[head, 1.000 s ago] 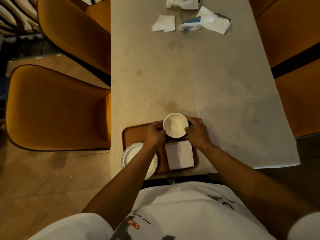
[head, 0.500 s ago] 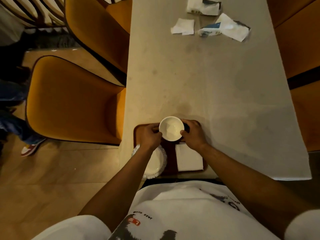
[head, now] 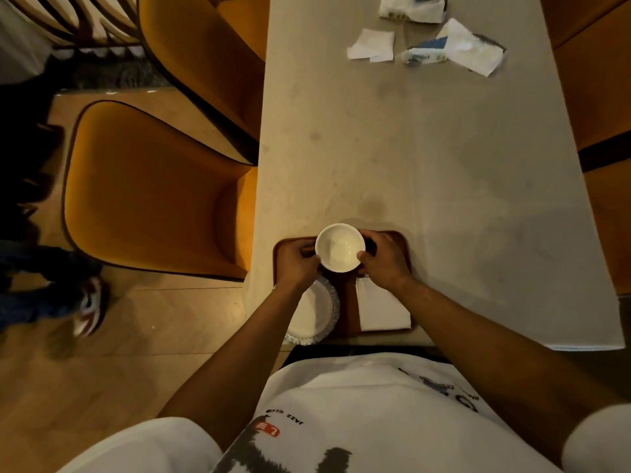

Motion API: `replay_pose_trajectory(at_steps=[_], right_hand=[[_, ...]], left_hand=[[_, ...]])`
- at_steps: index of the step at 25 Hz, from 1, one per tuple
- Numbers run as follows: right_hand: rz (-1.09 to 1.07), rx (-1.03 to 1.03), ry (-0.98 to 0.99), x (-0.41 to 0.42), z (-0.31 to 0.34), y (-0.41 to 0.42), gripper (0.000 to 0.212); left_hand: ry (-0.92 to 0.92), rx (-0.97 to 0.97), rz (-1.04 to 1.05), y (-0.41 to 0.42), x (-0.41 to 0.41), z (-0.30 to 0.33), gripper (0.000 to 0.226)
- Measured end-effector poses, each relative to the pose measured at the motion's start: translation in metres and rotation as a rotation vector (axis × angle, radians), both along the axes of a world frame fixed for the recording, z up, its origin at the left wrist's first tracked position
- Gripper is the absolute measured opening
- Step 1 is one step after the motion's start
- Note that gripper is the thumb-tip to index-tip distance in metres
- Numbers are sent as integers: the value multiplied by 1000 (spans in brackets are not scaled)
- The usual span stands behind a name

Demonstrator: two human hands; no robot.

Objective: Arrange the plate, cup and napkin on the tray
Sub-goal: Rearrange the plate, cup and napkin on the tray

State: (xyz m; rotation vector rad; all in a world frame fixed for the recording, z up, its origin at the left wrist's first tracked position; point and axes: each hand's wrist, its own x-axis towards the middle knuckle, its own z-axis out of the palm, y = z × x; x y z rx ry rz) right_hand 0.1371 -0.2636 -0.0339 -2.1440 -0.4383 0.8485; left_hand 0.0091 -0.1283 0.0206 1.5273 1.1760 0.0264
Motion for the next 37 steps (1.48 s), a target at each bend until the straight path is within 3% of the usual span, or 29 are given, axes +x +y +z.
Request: replay_pose_trajectory(at_steps=[7,9,11,13,16,21,25,29,37], right_hand=[[-66,56,75,-4,16,-6,57],[-168,73,95,-1,22,-18,57],[-233,42,-10,3,27,-40,46],[-248,-32,-131,4,27,-67,33],[-240,-145,-154,-8,28,-104,23],[-148,-246,-66,-31,20,-128,24],[-58,-232,-54,-39,12,-128,41],[-9,-257,-62,-39,6,-130,49],[37,-247,-66,-39,4,-135,52]], left_hand=[[-24,21,-2,-2,-7,-4,32],[56,22,44,-7,-11,-6,24],[138,96,59,-17,-18,-7,20],[132,181,-61,-35,-24,-6,12],[103,188,-381,-65,-26,-5,9],[134,302,-807,-93,-9,-15,32],[175,364,-971,-102,1,-22,51],[240,376,-1056,-107,3,-30,64],[228,427,-1056,-108,0,-38,64]])
